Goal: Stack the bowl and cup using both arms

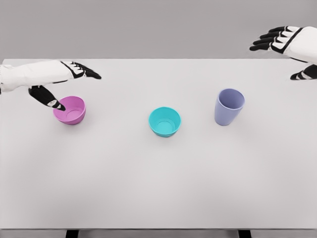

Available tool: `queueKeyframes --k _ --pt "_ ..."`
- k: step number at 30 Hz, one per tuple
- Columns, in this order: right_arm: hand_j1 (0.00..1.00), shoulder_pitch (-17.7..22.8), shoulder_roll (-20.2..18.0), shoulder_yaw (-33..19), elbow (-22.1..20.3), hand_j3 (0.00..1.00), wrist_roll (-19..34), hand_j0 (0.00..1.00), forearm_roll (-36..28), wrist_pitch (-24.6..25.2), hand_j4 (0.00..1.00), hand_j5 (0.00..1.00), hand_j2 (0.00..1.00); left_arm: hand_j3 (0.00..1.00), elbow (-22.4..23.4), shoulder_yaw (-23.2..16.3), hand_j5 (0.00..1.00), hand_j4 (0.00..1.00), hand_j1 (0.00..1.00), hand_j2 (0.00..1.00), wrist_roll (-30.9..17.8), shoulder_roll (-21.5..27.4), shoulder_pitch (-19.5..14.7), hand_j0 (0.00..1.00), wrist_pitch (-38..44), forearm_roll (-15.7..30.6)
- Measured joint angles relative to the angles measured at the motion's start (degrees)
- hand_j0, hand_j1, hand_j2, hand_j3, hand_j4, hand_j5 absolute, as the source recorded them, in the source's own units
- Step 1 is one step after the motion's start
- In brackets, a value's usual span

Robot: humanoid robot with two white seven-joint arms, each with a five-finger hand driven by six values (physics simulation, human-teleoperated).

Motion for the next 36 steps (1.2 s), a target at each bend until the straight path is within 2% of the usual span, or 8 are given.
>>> queueKeyframes --k 4,9,23,36 --pt "1.00 0.35 -1.69 -0.58 0.74 1.00 0.00 1.00 0.12 0.00 1.00 1.00 1.00 1.00 -2.83 -0.69 1.00 1.00 1.00 1.00 -0.05 1.18 -0.09 1.00 10.30 -0.26" --pt "1.00 3.25 -0.80 -0.32 0.99 1.00 0.01 1.00 0.17 -0.02 1.00 1.00 1.00 1.00 -4.03 -1.34 1.00 1.00 1.00 1.00 -0.06 1.88 -0.18 1.00 15.29 -2.18" --pt "1.00 3.16 0.44 -0.22 1.17 1.00 0.00 1.00 0.15 0.00 1.00 1.00 1.00 1.00 -3.81 -7.20 1.00 1.00 1.00 1.00 -0.06 1.62 -0.44 1.00 16.65 -5.83" --pt "1.00 3.16 0.56 -0.20 1.18 1.00 0.00 1.00 0.15 0.00 1.00 1.00 1.00 1.00 -1.10 -8.87 1.00 1.00 1.00 1.00 -0.06 -0.33 -0.35 1.00 16.68 -9.27"
